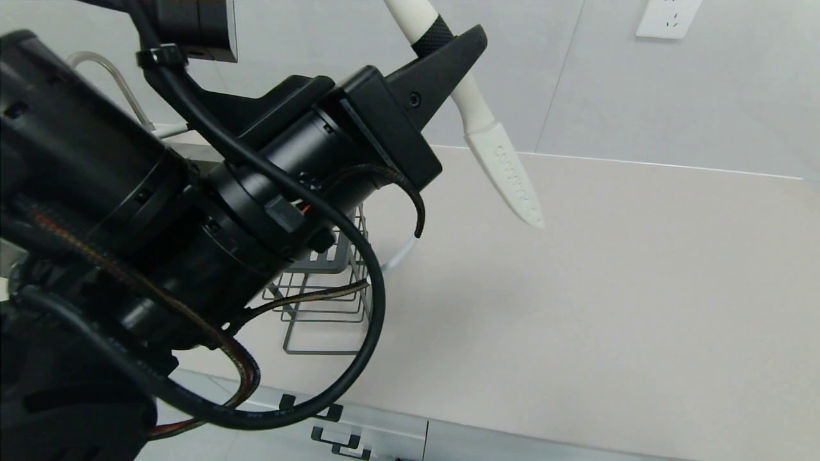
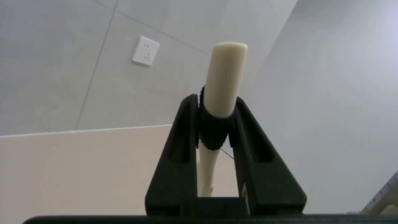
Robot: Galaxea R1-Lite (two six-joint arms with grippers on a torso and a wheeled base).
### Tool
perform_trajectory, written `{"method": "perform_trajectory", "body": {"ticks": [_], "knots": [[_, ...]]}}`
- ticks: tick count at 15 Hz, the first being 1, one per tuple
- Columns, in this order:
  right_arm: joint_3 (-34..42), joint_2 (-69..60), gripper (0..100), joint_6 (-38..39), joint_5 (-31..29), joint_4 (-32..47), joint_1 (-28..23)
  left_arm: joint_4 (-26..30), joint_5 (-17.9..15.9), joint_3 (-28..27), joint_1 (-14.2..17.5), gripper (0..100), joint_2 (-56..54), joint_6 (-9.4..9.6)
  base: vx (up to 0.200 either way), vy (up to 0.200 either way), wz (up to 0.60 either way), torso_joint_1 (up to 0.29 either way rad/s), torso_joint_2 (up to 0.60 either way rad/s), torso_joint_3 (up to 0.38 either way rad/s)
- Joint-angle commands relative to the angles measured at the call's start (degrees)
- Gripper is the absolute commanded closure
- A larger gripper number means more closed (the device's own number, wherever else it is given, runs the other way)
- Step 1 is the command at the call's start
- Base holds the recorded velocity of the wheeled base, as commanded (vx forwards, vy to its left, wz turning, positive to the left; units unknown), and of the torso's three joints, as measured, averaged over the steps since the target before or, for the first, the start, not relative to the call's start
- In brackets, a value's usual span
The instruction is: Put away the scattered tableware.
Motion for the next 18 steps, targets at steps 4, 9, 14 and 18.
{"method": "perform_trajectory", "body": {"ticks": [4, 9, 14, 18], "knots": [[0.3, -0.11, 0, 0.62, 0.46, 9.81, 0.04, -0.42, -0.35, 7.03, 1.0, 100, -6.45, -0.1, 0.0, 0.0, 0.0, 0.0, 0.0, 0.0], [0.3, -0.11, 0, 2.82, 0.46, 9.55, 0.04, -1.03, -2.63, 14.58, -1.37, 100, -10.15, 0.17, 0.0, 0.0, 0.0, 0.0, 0.0, 0.0], [0.3, -0.11, 0, 2.73, 0.37, 9.55, 0.04, -4.99, -14.5, 25.92, -1.63, 100, -10.41, 10.71, 0.0, 0.0, 0.24, 0.0, 0.0, 0.001], [0.3, -0.11, 0, 2.82, 0.37, 9.55, 0.04, -1.47, -22.23, 21.0, -2.25, 100, -10.23, 17.48, 0.0, 0.0, 0.15, 0.001, 0.0, -0.001]]}}
